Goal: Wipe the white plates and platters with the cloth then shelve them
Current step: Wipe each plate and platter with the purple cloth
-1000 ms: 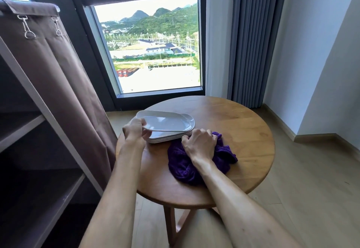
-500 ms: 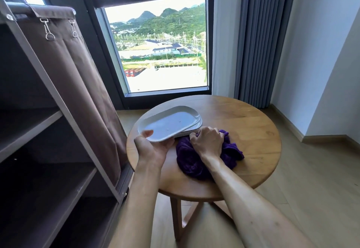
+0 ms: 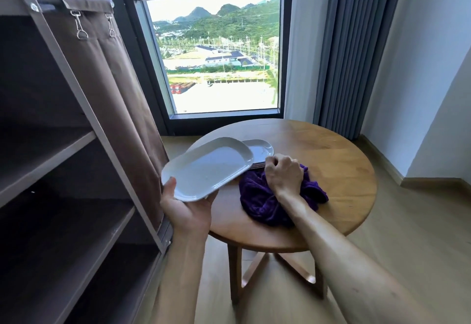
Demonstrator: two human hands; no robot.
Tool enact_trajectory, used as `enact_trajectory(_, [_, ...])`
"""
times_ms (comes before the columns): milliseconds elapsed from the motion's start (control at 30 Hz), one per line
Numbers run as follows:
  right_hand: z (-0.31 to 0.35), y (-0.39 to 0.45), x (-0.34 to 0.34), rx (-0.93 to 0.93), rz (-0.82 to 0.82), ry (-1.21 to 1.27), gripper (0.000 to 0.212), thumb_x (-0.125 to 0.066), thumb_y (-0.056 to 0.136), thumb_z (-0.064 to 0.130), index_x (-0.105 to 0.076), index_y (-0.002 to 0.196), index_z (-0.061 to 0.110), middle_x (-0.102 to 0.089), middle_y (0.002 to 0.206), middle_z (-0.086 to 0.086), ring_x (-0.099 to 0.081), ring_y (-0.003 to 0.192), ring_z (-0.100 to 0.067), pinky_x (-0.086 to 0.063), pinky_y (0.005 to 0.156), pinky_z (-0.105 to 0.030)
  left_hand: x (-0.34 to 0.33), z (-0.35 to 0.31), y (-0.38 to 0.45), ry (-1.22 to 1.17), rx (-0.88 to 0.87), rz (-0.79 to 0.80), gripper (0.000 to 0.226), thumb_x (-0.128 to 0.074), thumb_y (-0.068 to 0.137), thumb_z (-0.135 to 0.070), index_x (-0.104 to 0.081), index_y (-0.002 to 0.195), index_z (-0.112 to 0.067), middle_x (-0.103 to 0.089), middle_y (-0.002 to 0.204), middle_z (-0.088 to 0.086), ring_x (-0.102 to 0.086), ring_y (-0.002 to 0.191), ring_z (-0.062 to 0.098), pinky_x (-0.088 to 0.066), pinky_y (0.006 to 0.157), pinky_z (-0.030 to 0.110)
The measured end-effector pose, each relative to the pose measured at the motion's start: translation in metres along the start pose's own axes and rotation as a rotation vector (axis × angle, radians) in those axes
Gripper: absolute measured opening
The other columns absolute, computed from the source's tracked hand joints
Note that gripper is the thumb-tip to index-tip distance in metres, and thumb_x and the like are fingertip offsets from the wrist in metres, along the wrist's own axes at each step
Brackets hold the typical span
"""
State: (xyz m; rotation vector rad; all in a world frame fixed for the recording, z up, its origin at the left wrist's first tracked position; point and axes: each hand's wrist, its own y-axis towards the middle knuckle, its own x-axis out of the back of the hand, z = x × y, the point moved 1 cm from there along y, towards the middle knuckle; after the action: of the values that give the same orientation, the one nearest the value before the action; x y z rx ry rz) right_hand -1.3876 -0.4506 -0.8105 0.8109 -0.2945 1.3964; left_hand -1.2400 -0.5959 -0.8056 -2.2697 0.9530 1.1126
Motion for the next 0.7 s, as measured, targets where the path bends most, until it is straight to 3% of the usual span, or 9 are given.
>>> enact_trajectory(67, [0.000, 0.005, 0.015, -0.097, 0.066, 0.014, 0.031, -0.049, 0.089, 0.026, -0.074, 0.088, 0.009, -0.071, 0.104, -0.017, -0.060, 0.103, -0.039, -0.046, 0.096, -0.043, 0.008, -0.014, 0.003, 0.017, -0.040, -0.021, 0.046, -0.043, 0.097, -0.042, -0.063, 0.131, -0.019, -0.072, 0.118, 0.013, -0.066, 0.113, 0.037, -0.055, 0.083, 0.042])
enact_trajectory(167, [-0.004, 0.017, 0.043, -0.298, 0.346, -0.207, 0.041, -0.057, 0.070, 0.037, -0.070, 0.103, 0.015, -0.069, 0.110, -0.012, -0.060, 0.108, -0.035, -0.041, 0.104, -0.047, 0.019, -0.026, 0.005, 0.034, -0.083, -0.091, 0.051, -0.043, 0.098, -0.040, -0.058, 0.140, -0.015, -0.069, 0.124, 0.013, -0.064, 0.117, 0.037, -0.056, 0.080, 0.040])
enact_trajectory(267, [-0.007, 0.019, 0.054, -0.346, 0.490, -0.328, 0.043, -0.067, 0.077, 0.031, -0.065, 0.118, 0.018, -0.067, 0.118, -0.011, -0.063, 0.110, -0.035, -0.050, 0.099, -0.046, 0.025, -0.030, 0.004, 0.017, -0.113, -0.133, 0.052, -0.043, 0.099, -0.039, -0.056, 0.142, -0.014, -0.069, 0.122, 0.012, -0.064, 0.118, 0.037, -0.058, 0.074, 0.037])
enact_trajectory(367, [-0.011, 0.015, 0.043, -0.306, 0.348, -0.306, 0.035, -0.059, 0.084, 0.016, -0.059, 0.118, 0.015, -0.066, 0.117, -0.012, -0.062, 0.110, -0.035, -0.052, 0.093, -0.041, 0.024, -0.028, 0.001, 0.029, -0.103, -0.166, 0.054, -0.044, 0.098, -0.039, -0.055, 0.144, -0.013, -0.067, 0.130, 0.015, -0.061, 0.127, 0.039, -0.056, 0.077, 0.037])
enact_trajectory(433, [-0.013, 0.010, 0.035, -0.290, 0.202, -0.171, 0.030, -0.053, 0.088, 0.012, -0.052, 0.118, 0.010, -0.065, 0.110, -0.015, -0.061, 0.099, -0.036, -0.050, 0.083, -0.041, 0.022, -0.024, -0.001, 0.047, -0.089, -0.176, 0.051, -0.044, 0.099, -0.038, -0.055, 0.143, -0.014, -0.066, 0.134, 0.017, -0.060, 0.127, 0.039, -0.054, 0.083, 0.041])
enact_trajectory(533, [-0.003, 0.008, 0.037, -0.314, -0.041, 0.137, 0.028, -0.050, 0.093, 0.013, -0.046, 0.120, 0.006, -0.065, 0.103, -0.018, -0.062, 0.089, -0.038, -0.052, 0.075, -0.045, 0.019, -0.018, -0.005, 0.062, -0.073, -0.161, 0.043, -0.044, 0.100, -0.036, -0.059, 0.136, -0.016, -0.072, 0.120, 0.012, -0.066, 0.117, 0.036, -0.054, 0.083, 0.042])
enact_trajectory(600, [0.014, 0.014, 0.048, -0.291, -0.160, 0.328, 0.024, -0.049, 0.092, 0.010, -0.048, 0.116, 0.007, -0.065, 0.095, -0.011, -0.062, 0.082, -0.032, -0.052, 0.073, -0.044, 0.017, -0.012, -0.008, 0.078, -0.049, -0.143, 0.040, -0.045, 0.100, -0.035, -0.061, 0.132, -0.017, -0.074, 0.114, 0.010, -0.068, 0.111, 0.035, -0.056, 0.082, 0.042])
enact_trajectory(700, [0.048, 0.024, 0.074, -0.176, -0.231, 0.526, 0.024, -0.049, 0.088, 0.004, -0.052, 0.111, 0.007, -0.056, 0.080, 0.003, -0.057, 0.070, -0.015, -0.047, 0.061, -0.030, 0.013, -0.001, -0.010, 0.098, -0.010, -0.131, 0.044, -0.045, 0.102, -0.042, -0.061, 0.136, -0.017, -0.071, 0.125, 0.015, -0.067, 0.117, 0.037, -0.055, 0.095, 0.054])
